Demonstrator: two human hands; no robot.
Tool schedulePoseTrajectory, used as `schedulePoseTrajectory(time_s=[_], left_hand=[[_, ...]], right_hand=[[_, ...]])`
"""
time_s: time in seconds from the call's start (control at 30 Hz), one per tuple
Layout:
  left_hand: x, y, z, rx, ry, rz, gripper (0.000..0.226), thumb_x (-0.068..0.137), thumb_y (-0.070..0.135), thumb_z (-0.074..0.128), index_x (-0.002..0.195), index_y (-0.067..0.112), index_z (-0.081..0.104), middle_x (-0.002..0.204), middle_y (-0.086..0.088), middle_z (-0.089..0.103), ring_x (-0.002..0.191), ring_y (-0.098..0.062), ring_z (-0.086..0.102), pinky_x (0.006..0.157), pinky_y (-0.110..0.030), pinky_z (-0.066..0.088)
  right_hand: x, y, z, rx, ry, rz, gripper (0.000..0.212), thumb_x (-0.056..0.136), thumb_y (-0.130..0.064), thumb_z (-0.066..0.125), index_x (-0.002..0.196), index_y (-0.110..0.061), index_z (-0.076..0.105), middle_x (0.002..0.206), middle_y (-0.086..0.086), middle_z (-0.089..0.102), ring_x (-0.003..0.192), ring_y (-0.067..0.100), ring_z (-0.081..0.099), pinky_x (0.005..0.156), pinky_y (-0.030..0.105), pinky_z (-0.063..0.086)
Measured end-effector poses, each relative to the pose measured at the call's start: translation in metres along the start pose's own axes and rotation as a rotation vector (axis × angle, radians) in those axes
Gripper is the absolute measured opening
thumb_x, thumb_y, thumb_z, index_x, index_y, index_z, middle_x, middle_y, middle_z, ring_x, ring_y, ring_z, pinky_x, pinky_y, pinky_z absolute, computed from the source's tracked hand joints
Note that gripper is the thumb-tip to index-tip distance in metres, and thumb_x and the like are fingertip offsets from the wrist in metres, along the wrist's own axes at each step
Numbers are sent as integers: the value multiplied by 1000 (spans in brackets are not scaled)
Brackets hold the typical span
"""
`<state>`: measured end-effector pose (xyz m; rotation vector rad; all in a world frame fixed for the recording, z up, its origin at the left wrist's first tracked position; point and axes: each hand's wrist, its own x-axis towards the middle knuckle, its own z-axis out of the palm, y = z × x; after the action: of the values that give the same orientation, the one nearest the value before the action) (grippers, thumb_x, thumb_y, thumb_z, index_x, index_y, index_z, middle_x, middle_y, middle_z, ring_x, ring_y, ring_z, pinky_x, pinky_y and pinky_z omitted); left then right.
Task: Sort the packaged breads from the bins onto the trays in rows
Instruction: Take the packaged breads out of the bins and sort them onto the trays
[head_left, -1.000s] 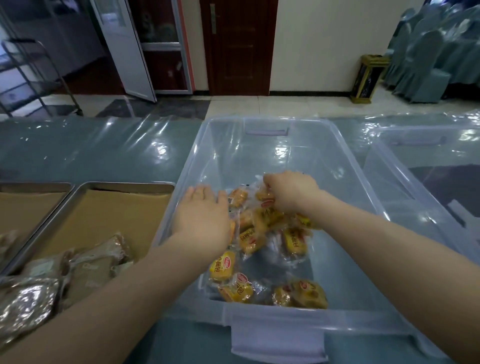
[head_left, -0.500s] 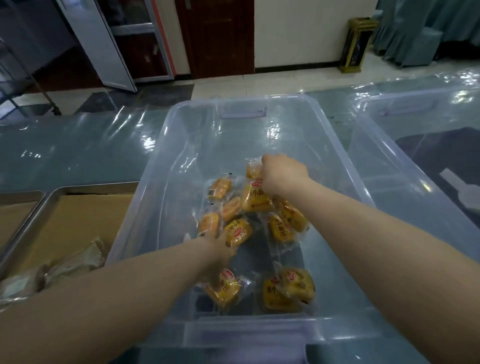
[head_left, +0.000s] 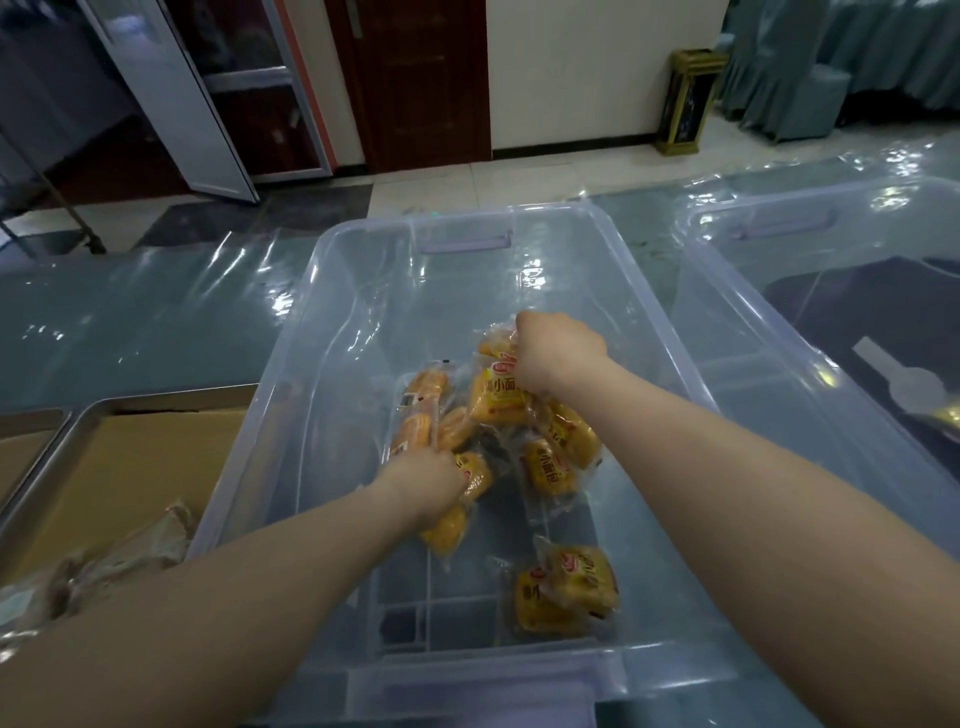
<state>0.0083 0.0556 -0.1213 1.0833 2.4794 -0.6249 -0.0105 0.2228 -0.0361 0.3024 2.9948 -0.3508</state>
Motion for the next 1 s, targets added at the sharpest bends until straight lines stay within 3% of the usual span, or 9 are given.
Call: schedulePoseTrajectory(time_s=[0.1, 0.2, 0.37, 0.5, 0.6, 0.77, 1.0], left_hand=[[0, -5, -8, 59, 80, -62, 28, 92, 7, 48, 117, 12, 59, 120, -10, 58, 108, -31, 57, 83, -41, 48], [-1, -10, -16, 85, 222, -121, 40, 92, 9, 44, 133, 13, 45, 132, -13, 50, 122, -32, 47, 95, -42, 40], [-11, -16, -31, 135, 359, -241, 38, 92, 4, 42, 128, 14, 51, 129, -14, 52, 114, -29, 52, 73, -34, 44], [-20, -16, -45, 124, 413, -313, 37, 92, 2, 40, 127, 8, 50, 124, -14, 55, 107, -30, 57, 72, -35, 46], [-31, -24, -63, 113, 489, -328, 32, 91, 1, 39, 120, 7, 51, 115, -13, 56, 103, -31, 58, 62, -34, 35], [-55, -42, -89, 97, 622, -313, 28, 90, 2, 40, 116, 7, 47, 114, -13, 54, 103, -31, 56, 71, -33, 44], [-125, -80, -114, 60, 846, -373, 29, 87, 0, 46, 113, 12, 46, 113, -8, 52, 102, -26, 55, 62, -29, 33]], right_hand=[[0, -1, 0, 17, 29, 9, 17, 81, -6, 51, 93, -17, 45, 75, 1, 47, 60, 17, 42, 45, 28, 28], [0, -1, -1, 44, 64, 19, 19, 82, -5, 50, 93, -18, 43, 75, 1, 48, 61, 17, 44, 44, 28, 28], [-1, 0, -5, 94, 154, 25, 20, 82, -8, 54, 93, -19, 42, 74, -1, 48, 60, 16, 44, 46, 29, 30], [-4, 0, -8, 112, 165, 40, 19, 80, -8, 53, 87, -19, 39, 73, -1, 47, 59, 15, 42, 45, 28, 25], [-4, 2, -13, 191, 192, 48, 20, 79, -9, 53, 91, -20, 41, 76, -1, 49, 63, 16, 46, 47, 29, 30], [-1, -1, -32, 381, 312, 25, 25, 79, -18, 62, 96, -24, 45, 79, -3, 55, 69, 16, 53, 51, 30, 39], [-22, -47, -70, 606, 467, -122, 28, 79, -23, 72, 94, -28, 48, 76, -16, 52, 67, 3, 52, 49, 23, 37]])
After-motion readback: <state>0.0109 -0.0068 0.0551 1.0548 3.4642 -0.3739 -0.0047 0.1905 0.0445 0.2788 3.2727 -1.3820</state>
